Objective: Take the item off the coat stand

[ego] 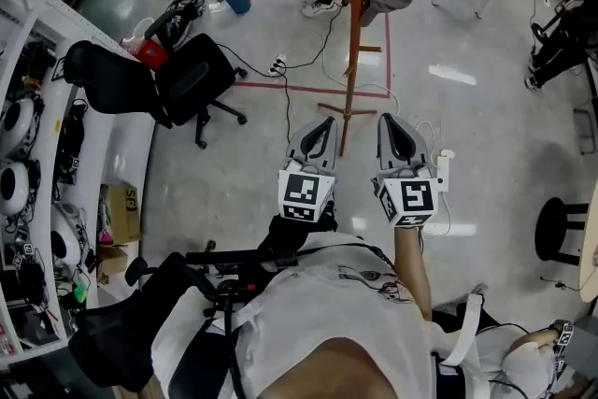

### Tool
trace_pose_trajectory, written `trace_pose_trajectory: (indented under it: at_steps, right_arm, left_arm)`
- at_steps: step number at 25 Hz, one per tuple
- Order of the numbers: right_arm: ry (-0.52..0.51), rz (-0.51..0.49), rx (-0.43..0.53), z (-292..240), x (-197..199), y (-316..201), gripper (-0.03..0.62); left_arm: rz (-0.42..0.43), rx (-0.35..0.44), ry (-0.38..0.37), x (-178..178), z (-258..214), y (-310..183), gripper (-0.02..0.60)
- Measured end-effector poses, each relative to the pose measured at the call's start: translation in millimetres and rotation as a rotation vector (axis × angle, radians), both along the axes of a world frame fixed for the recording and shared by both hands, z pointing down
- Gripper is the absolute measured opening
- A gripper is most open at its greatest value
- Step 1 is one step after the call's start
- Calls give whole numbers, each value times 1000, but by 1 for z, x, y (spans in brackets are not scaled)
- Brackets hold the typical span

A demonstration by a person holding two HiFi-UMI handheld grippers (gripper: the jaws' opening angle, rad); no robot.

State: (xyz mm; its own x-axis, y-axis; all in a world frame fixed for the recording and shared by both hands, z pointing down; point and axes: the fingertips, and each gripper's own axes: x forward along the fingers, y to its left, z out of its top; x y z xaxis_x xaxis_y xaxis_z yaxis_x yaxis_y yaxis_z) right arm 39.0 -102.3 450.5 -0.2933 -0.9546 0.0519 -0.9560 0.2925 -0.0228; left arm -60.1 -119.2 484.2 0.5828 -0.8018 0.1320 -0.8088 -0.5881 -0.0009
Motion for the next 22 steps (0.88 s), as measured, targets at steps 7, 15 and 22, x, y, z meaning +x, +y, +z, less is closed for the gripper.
trace_pose_trajectory:
  at_steps: [7,15,22]
  right_arm:
    - [17,11,-45,8,-6,-51,5]
    - [22,-30,-58,9,6,-89,5]
    - [2,-77,-25,-13,16,-112,5]
  left_arm:
    - [21,-30,18,-2,1,-57,2]
    - [-23,-29,30,11,-2,-94,2]
    - [-61,8,50,28,-25,-111,2]
